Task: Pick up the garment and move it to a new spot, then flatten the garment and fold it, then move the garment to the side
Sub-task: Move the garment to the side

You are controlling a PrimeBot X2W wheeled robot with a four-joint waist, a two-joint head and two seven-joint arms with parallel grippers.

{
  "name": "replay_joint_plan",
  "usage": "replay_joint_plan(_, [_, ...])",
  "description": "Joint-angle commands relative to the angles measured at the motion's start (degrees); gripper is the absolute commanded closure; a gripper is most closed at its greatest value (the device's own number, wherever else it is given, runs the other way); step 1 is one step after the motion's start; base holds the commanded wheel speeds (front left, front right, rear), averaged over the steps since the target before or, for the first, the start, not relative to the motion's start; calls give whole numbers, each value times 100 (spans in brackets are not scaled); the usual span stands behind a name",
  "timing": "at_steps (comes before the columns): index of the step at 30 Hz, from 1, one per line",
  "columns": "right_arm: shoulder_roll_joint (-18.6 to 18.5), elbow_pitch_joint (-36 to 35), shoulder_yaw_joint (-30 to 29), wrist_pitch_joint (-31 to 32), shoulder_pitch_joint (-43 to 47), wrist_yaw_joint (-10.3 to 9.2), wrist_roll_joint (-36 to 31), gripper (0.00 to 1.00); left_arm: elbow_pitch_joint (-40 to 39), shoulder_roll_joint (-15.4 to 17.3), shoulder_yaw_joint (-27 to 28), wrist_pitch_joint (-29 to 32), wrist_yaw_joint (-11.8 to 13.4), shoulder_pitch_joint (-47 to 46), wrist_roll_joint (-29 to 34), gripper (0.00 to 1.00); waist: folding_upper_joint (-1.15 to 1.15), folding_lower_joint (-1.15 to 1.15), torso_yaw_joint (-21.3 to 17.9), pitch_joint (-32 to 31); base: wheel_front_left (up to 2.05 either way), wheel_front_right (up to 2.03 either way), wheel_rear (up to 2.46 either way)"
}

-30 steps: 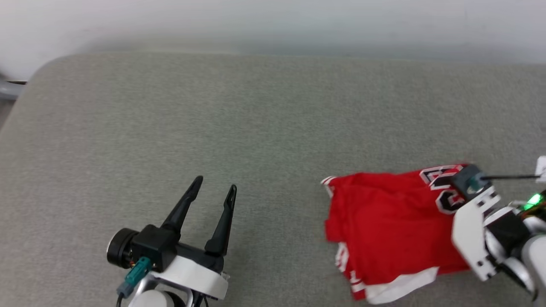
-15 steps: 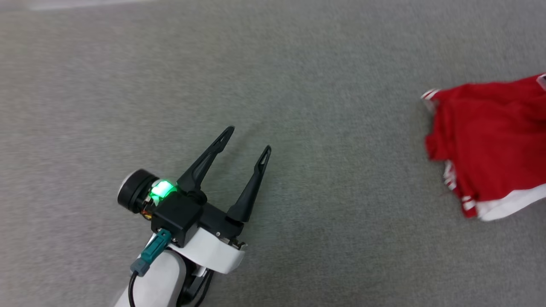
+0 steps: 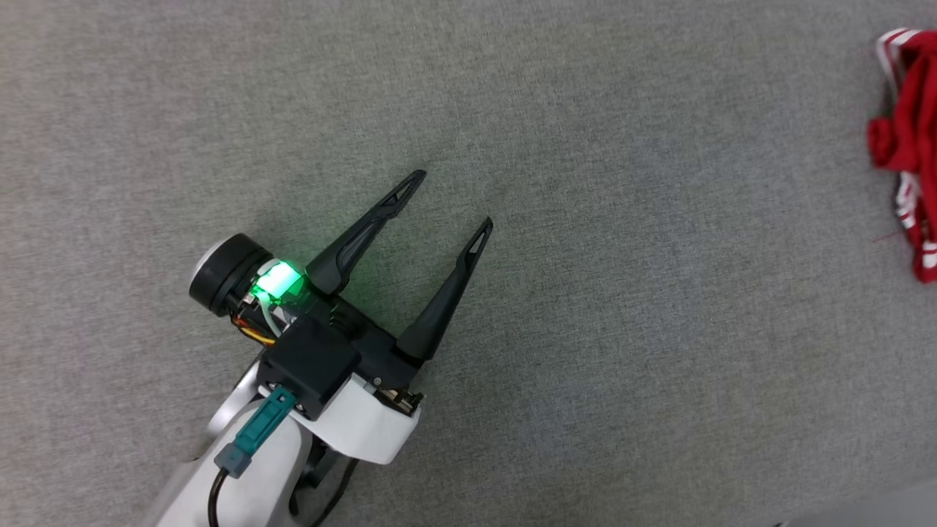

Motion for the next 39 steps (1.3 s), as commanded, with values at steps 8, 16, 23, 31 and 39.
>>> replay_joint_plan(8, [324, 849, -636, -322, -432, -13, -459, 100, -222, 81, -68, 5, 8, -201, 29, 0, 0, -1, 87, 254, 0, 0, 0])
replay_joint_plan(16, [679, 1002, -1286, -657, -564, -13, -1071, 0, -82, -8, -60, -8, 92, -103, -62, 0, 0, -1, 258, 24, 0, 0, 0])
replay_joint_plan(23, [955, 661, -1421, -954, -406, -13, -1160, 0, 185, -311, 162, -18, 166, 126, -351, 0, 0, -1, 487, -655, 0, 0, 0])
replay_joint_plan(31, [1345, -110, -1125, -1339, 53, -12, -534, 0, 509, -637, 670, -11, 171, 640, -477, 0, 0, -1, 874, -1587, 0, 0, 0])
replay_joint_plan(39, [2186, -1333, -1413, -1719, 1109, -12, 195, 0, 774, -949, 1211, -11, 118, 1293, -509, 0, 0, -1, 1212, -2369, 0, 0, 0])
